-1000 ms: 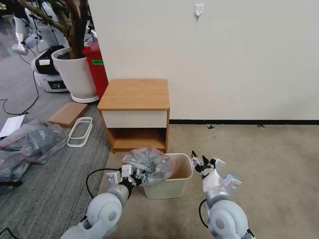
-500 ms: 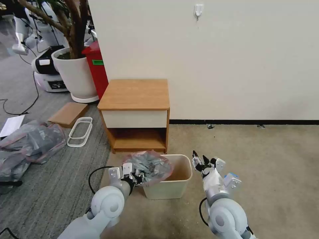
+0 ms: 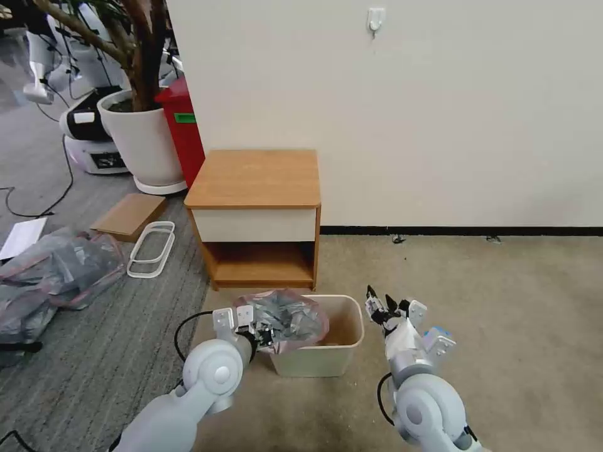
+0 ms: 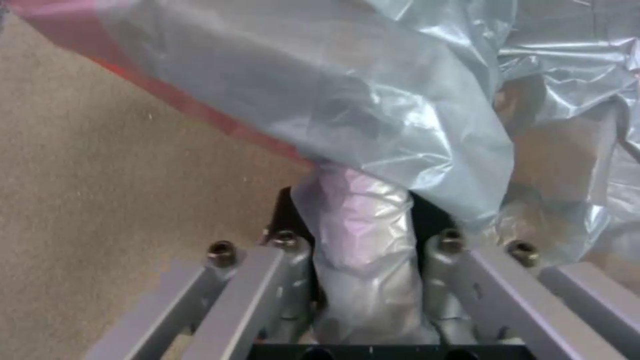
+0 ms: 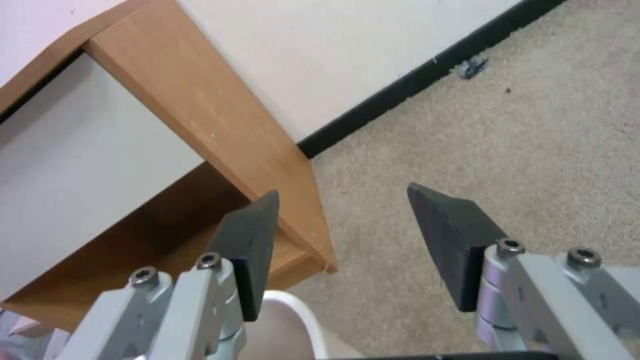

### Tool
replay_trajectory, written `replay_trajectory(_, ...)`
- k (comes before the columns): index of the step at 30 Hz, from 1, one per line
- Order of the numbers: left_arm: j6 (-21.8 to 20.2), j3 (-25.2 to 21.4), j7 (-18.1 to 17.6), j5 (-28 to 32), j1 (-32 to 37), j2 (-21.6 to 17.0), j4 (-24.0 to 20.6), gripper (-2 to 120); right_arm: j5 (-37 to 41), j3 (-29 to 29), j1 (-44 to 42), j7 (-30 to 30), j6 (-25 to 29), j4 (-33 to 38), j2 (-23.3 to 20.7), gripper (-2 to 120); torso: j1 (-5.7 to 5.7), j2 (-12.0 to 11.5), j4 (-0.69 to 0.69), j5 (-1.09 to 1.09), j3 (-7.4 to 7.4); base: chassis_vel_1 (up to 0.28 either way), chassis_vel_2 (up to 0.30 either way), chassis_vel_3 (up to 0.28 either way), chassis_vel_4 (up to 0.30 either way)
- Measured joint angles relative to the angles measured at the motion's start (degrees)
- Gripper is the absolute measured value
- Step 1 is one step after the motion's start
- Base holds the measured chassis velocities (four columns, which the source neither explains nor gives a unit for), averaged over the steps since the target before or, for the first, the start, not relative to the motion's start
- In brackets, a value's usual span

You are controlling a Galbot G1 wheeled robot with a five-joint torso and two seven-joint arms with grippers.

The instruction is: Pick up the garbage bag from the table and place it over the trash can.

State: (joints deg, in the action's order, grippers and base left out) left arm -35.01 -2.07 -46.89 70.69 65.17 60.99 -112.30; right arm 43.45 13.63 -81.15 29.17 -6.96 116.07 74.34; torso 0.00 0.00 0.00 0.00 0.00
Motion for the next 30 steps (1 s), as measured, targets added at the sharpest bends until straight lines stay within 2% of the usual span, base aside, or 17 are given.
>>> replay_trajectory(2,0.0,0.1,-0.1,0.1,-0.4,0.0,0.3,11,0.0,0.0,0.1,0.0,0.0,-0.1,0.1,53,0.0,0.0,0.0,0.0,0.0,0.0,0.0,0.0,0.0)
replay_trajectory(5,-0.1,0.1,-0.1,0.2,-0.6,0.0,0.4,5,0.0,0.0,0.1,0.0,0.1,0.1,0.1,53,0.0,0.0,0.0,0.0,0.0,0.0,0.0,0.0,0.0)
replay_trajectory(10,0.1,-0.8,0.2,0.4,-0.6,-0.3,0.3,4,-0.2,-0.2,0.1,0.0,-0.1,2.8,-0.4,54,0.0,0.0,0.0,0.0,0.0,0.0,0.0,0.0,0.0)
replay_trajectory(13,1.1,-1.2,1.9,-1.3,-0.2,-0.6,0.0,4,-0.2,-0.5,0.0,0.0,-0.4,5.0,-1.0,54,0.0,0.0,0.0,0.0,0.0,0.0,0.0,0.0,0.0)
replay_trajectory(14,1.4,-1.4,2.7,-2.4,0.0,-0.8,0.0,4,-0.2,-0.7,-0.1,-0.1,-0.6,5.8,-1.3,54,0.0,0.0,0.0,-0.01,0.0,0.0,0.0,0.0,0.0)
replay_trajectory(16,3.3,-2.0,7.2,-8.1,0.9,-1.7,0.0,4,0.1,-2.0,-0.7,-0.8,-1.8,9.3,-3.1,57,0.0,0.0,0.0,0.0,0.0,0.0,0.0,0.0,0.0)
replay_trajectory(17,3.3,-2.0,7.2,-8.1,0.9,-1.7,0.0,4,0.1,-2.0,-0.7,-0.8,-1.8,9.3,-3.1,57,0.0,0.0,0.0,0.0,0.0,0.0,0.0,0.0,0.0)
replay_trajectory(18,4.1,-2.1,8.8,-9.9,1.3,-2.0,0.1,4,0.5,-2.8,-1.0,-1.4,-2.4,10.7,-4.3,58,0.0,0.0,0.0,0.0,0.0,0.0,0.0,0.0,0.0)
replay_trajectory(21,7.5,-2.8,15.6,-17.1,2.9,-3.1,0.1,4,6.1,-6.6,-1.4,-3.6,-7.8,15.7,-9.4,59,0.0,0.0,-0.01,-0.01,0.0,0.0,0.0,0.0,0.0)
replay_trajectory(23,7.8,-2.9,16.2,-17.8,3.0,-3.2,0.0,3,7.2,-7.0,-1.2,-3.6,-8.9,16.1,-9.9,59,0.0,0.0,-0.01,-0.01,0.0,0.0,0.0,0.0,0.0)
replay_trajectory(26,9.4,-3.6,19.1,-21.0,4.1,-3.4,-0.4,3,14.3,-9.3,1.4,-2.9,-14.6,17.1,-12.3,59,0.0,0.0,0.0,-0.01,0.0,0.0,0.0,0.0,0.0)
replay_trajectory(27,9.4,-3.6,19.1,-21.0,4.1,-3.4,-0.4,3,14.3,-9.3,1.4,-2.9,-14.6,17.1,-12.3,59,0.0,0.0,0.0,-0.01,0.0,0.0,0.0,0.0,0.0)
replay_trajectory(30,11.3,-5.5,22.7,-23.9,6.6,-4.0,-1.8,3,18.3,-12.5,6.9,-2.5,-17.4,14.6,-14.1,65,0.0,0.0,0.01,0.0,0.0,0.0,0.0,0.0,0.0)
